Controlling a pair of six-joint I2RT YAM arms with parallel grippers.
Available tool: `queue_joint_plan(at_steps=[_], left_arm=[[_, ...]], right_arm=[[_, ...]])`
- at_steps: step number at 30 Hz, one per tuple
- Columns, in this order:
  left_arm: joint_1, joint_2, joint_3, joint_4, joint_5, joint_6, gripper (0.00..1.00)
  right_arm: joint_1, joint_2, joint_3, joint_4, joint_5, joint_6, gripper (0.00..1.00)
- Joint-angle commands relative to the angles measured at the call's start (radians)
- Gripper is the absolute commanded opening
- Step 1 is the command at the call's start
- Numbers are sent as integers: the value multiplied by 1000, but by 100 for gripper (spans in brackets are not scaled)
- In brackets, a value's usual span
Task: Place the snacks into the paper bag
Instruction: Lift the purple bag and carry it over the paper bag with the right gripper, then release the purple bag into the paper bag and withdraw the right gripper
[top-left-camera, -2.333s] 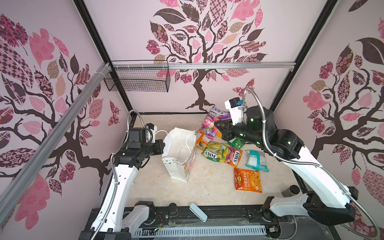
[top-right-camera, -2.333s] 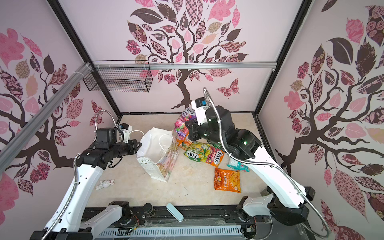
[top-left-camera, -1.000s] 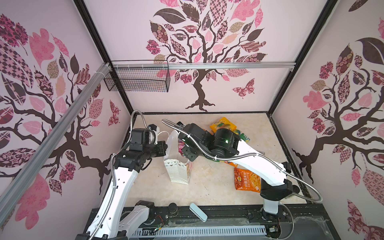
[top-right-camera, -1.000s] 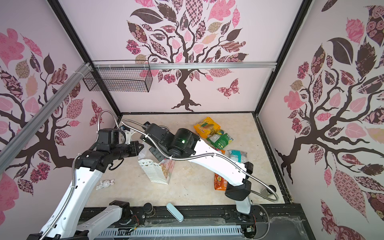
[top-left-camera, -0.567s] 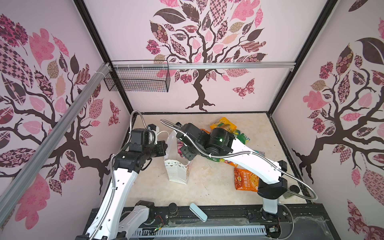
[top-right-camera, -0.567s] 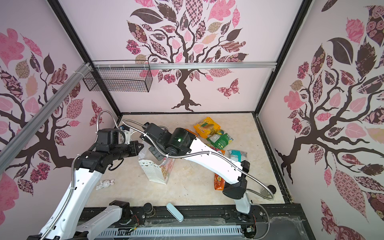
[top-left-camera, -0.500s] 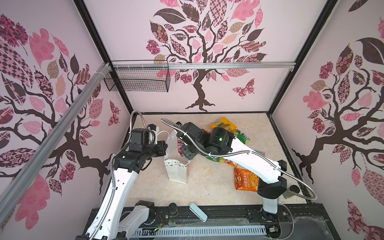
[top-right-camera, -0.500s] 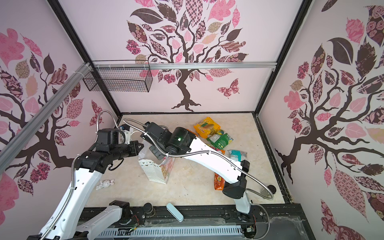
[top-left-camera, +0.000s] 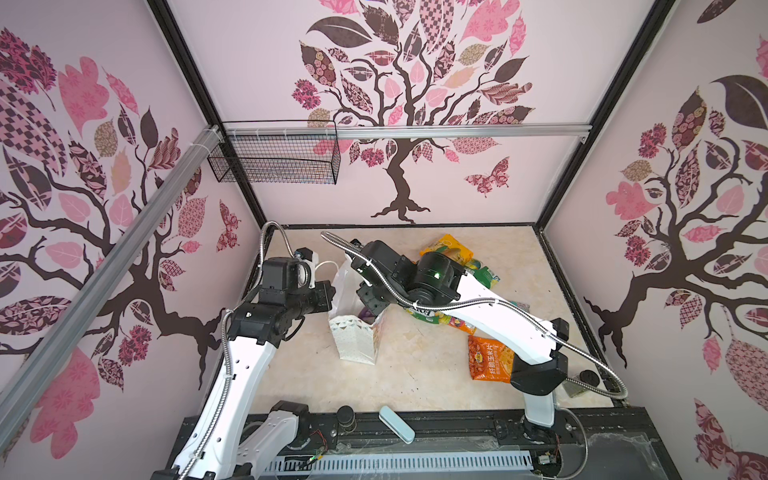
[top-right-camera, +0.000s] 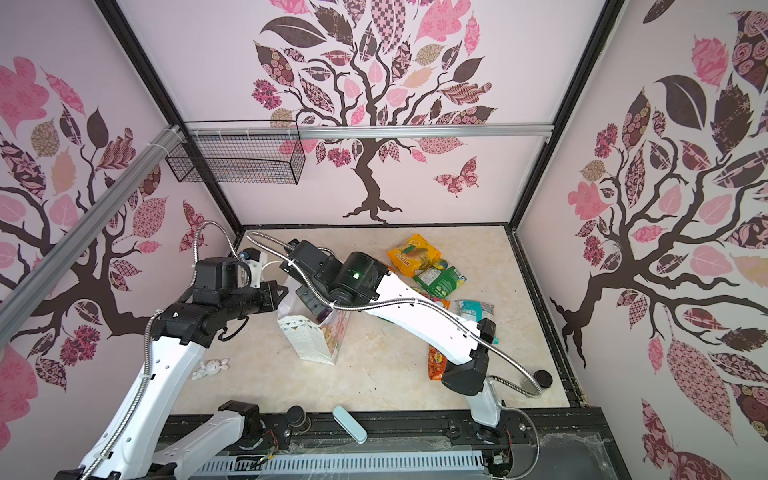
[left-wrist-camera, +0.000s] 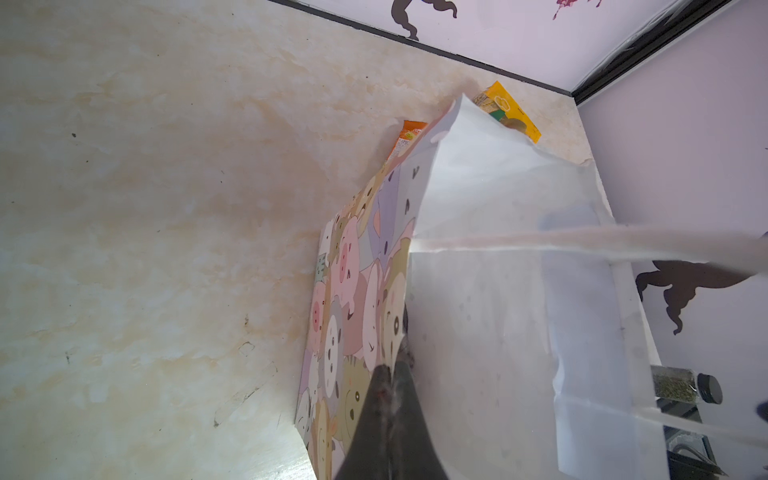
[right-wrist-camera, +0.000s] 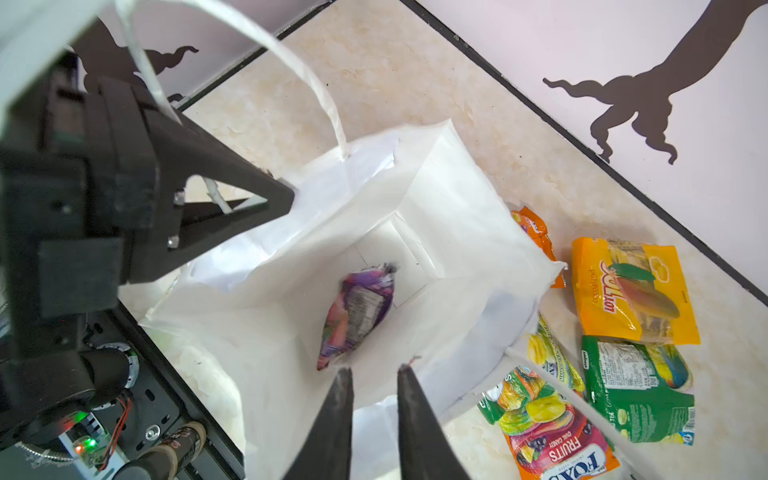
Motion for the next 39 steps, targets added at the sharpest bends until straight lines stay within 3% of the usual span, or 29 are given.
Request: queue_joint_plan(at_steps=[1, 7, 16, 24, 27, 31, 39], left_arm=[[-1, -15, -31, 42, -3, -8, 0], [-2, -10, -41, 75, -44, -23, 0], [-1, -60, -140, 257, -105, -173, 0], [-2, -25, -127, 185, -52, -152, 0], [-1, -38, -100, 136, -61, -128, 9], [-2, -56, -68, 98, -79, -116, 42], [-1, -54, -8, 15, -109, -50, 63]], right_arm=[[-1, 27, 69, 0, 12, -14, 23], [-11, -24, 54, 68, 30, -75, 25], [-61, -81, 38, 199, 8, -185, 24], [-62, -152, -58, 255, -111, -160, 41], [-61, -225, -152, 284, -139, -144, 46], [-61, -349, -304, 335, -142, -115, 47], [-62, -627, -610, 379, -67, -41, 52]])
